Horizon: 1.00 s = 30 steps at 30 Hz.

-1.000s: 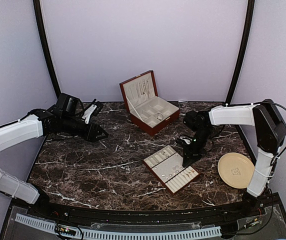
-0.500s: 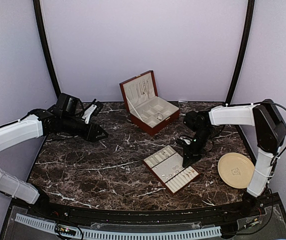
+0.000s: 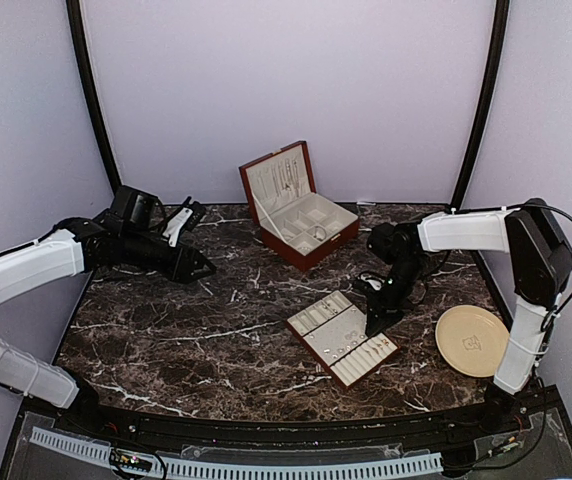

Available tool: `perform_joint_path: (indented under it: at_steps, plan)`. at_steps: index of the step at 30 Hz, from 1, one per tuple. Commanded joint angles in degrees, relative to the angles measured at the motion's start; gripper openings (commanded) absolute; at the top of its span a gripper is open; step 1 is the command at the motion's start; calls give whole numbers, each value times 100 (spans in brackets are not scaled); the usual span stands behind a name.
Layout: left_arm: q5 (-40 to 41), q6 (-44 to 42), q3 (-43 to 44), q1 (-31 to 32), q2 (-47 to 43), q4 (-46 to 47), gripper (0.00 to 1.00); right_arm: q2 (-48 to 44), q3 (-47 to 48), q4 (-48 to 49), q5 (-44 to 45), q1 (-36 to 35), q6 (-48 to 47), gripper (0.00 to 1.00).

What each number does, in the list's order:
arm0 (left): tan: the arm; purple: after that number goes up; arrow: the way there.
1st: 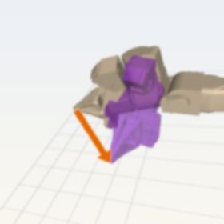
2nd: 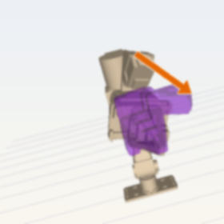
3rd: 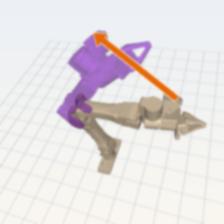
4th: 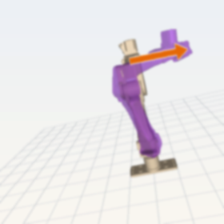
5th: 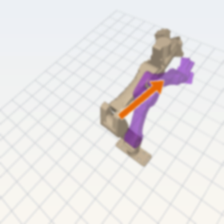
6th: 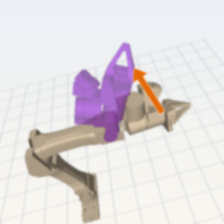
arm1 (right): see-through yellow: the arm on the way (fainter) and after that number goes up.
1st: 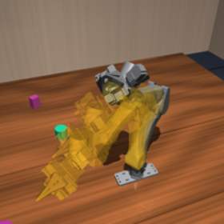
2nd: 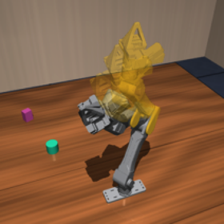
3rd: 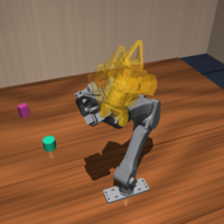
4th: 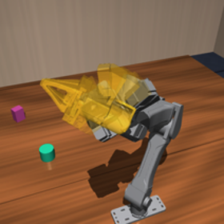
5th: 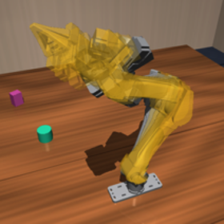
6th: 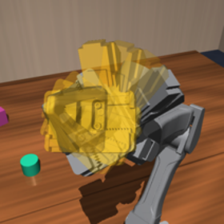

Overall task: Organize the mixed jewelry
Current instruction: Place the earring in the earring holder.

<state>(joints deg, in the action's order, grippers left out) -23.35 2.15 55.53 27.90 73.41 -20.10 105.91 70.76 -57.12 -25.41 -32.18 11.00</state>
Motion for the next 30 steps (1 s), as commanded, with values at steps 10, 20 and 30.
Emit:
perform_joint_path:
  at_steps: [10, 20, 30]
  plan:
    - [-72, -74, 124, -24, -212, -63, 44, 58, -1, 82, 166, 19, 11, 5]
    - [-64, -75, 118, -24, -213, -65, 45, 88, 52, 203, 141, 19, 55, 4]
    - [-80, -66, 114, -19, -202, -60, 45, 104, 87, 263, 66, 19, 86, 4]
